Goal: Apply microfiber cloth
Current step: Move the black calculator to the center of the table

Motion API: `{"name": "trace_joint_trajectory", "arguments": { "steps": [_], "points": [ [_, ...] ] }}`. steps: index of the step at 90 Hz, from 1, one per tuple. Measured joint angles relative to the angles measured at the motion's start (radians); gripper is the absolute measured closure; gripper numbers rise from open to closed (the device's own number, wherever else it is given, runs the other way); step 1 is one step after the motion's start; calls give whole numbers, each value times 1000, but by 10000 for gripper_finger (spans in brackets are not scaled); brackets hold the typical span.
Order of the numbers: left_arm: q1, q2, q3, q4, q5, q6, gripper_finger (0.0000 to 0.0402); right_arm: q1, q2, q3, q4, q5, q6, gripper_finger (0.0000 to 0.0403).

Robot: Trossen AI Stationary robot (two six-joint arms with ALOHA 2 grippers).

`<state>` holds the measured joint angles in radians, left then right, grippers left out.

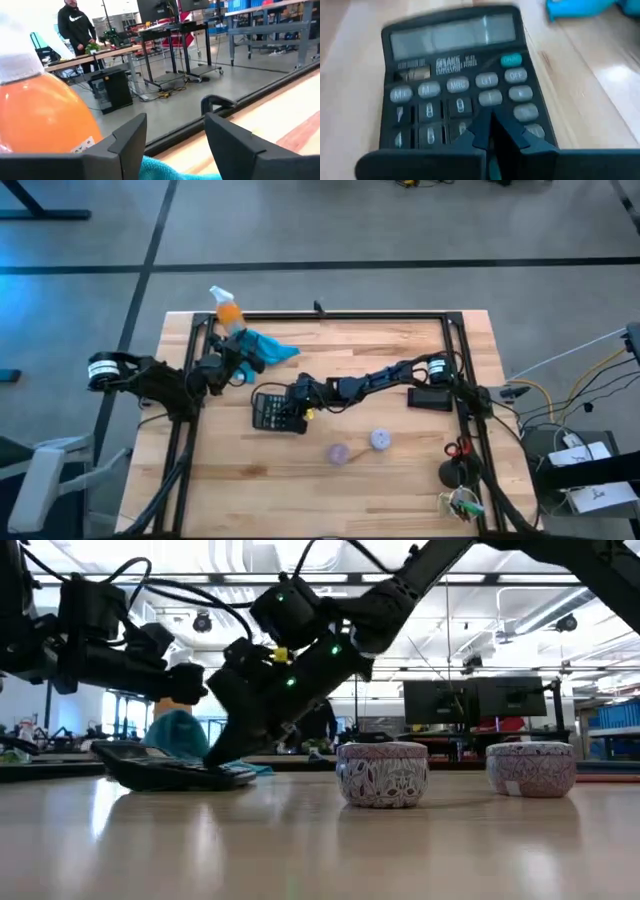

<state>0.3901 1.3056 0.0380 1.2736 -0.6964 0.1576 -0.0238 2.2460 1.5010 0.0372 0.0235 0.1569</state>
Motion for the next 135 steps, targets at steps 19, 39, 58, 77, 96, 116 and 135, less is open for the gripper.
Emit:
{"name": "trace_joint_trajectory", "arguments": {
  "steps": [19, 39, 58, 77, 96, 116, 135],
  "points": [
    [0, 0, -1, -16, 0, 21, 240, 1, -100, 0, -388, 86, 114, 403],
    [0, 0, -1, -20, -1, 21, 257, 38, -172, -10, -768, 169, 247, 403],
    [0, -3, -1, -37, 19, -3, 273, 70, -198, -10, -525, 211, 178, 403],
    [-1, -11, 19, -405, 333, 65, 301, 61, -195, -9, -452, 213, 120, 403],
    [0, -13, 113, -687, 550, -3, 342, 55, -195, -9, -450, 213, 88, 403],
    [-3, 16, 250, -855, 845, -96, 379, 51, -195, -5, -451, 212, 81, 403],
    [-27, 95, 361, -964, 891, -96, 398, 51, -200, -3, -451, 210, 69, 403]
  ]
}}
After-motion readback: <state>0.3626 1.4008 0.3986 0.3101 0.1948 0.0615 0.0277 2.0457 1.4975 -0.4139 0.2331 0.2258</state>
